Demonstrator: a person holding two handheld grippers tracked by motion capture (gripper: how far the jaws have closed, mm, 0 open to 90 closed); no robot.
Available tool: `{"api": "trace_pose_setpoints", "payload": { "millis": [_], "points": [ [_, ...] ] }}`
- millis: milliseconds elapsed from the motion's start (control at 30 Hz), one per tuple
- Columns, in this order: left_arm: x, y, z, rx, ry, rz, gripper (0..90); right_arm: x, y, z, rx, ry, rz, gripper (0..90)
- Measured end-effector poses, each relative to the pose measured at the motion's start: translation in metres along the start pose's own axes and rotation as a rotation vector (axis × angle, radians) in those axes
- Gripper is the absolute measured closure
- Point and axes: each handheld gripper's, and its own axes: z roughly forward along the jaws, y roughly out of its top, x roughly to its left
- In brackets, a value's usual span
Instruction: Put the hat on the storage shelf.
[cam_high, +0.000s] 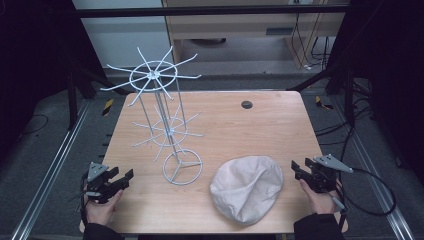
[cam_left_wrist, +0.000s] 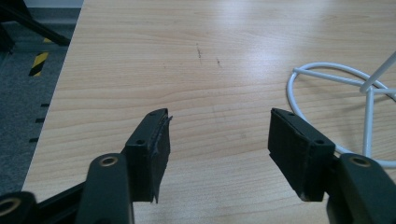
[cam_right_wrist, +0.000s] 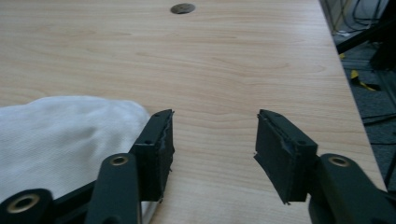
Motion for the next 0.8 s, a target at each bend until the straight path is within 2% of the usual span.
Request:
{"api": "trace_pose_setpoints", "payload": {
  "millis": [67, 100, 133, 200, 267, 333, 400, 467, 500, 567, 600, 700, 767, 800],
  "points": [
    [0.0, 0.0, -0.001, -0.001, 0.005, -0.006, 42.4, 0.003, 0.002, -0.003, 0.011, 0.034, -0.006, 50.9],
    [0.0, 0.0, -0.001, -0.001, 0.005, -0.006, 43.8, 0.003, 0.002, -0.003, 0.011, 0.034, -0.006, 50.9],
    [0.0, 0.0, -0.001, 0.0, 0.005, -0.01, 45.3, 0.008, 0.005, -0.005, 0.02, 0.054, -0.036, 53.6],
    [0.001, 0.0, -0.002, 0.0, 0.003, -0.012, 47.3, 0.01, 0.006, -0.006, 0.023, 0.062, -0.047, 54.7],
    [0.001, 0.0, -0.004, 0.002, 0.004, -0.011, 48.7, 0.016, 0.01, -0.011, 0.018, 0.083, -0.077, 58.4],
    [0.0, 0.0, -0.006, 0.0, -0.002, -0.002, 54.1, 0.024, 0.016, -0.017, 0.013, 0.147, -0.086, 63.4],
    [-0.002, 0.001, -0.006, 0.003, -0.012, 0.001, 57.7, 0.03, 0.019, -0.02, 0.017, 0.178, -0.099, 66.3],
    [-0.003, 0.001, -0.006, 0.007, -0.019, 0.004, 62.0, 0.032, 0.021, -0.022, 0.016, 0.188, -0.111, 68.6],
    [-0.004, 0.001, -0.006, 0.015, -0.032, 0.009, 63.9, 0.038, 0.023, -0.024, 0.025, 0.221, -0.122, 71.7],
    [-0.006, 0.001, -0.006, 0.019, -0.037, 0.012, 65.4, 0.04, 0.023, -0.025, 0.026, 0.23, -0.128, 73.0],
    [-0.007, 0.001, -0.007, 0.024, -0.043, 0.02, 68.7, 0.045, 0.025, -0.025, 0.043, 0.26, -0.146, 75.3],
    [-0.008, 0.002, -0.007, 0.024, -0.042, 0.025, 72.7, 0.05, 0.026, -0.026, 0.056, 0.283, -0.165, 78.4],
    [-0.01, 0.002, -0.008, 0.027, -0.05, 0.029, 75.7, 0.057, 0.027, -0.028, 0.069, 0.329, -0.192, 85.3],
    [-0.01, 0.002, -0.008, 0.027, -0.05, 0.029, 77.2, 0.057, 0.027, -0.028, 0.069, 0.329, -0.192, 85.3]
  ]
}}
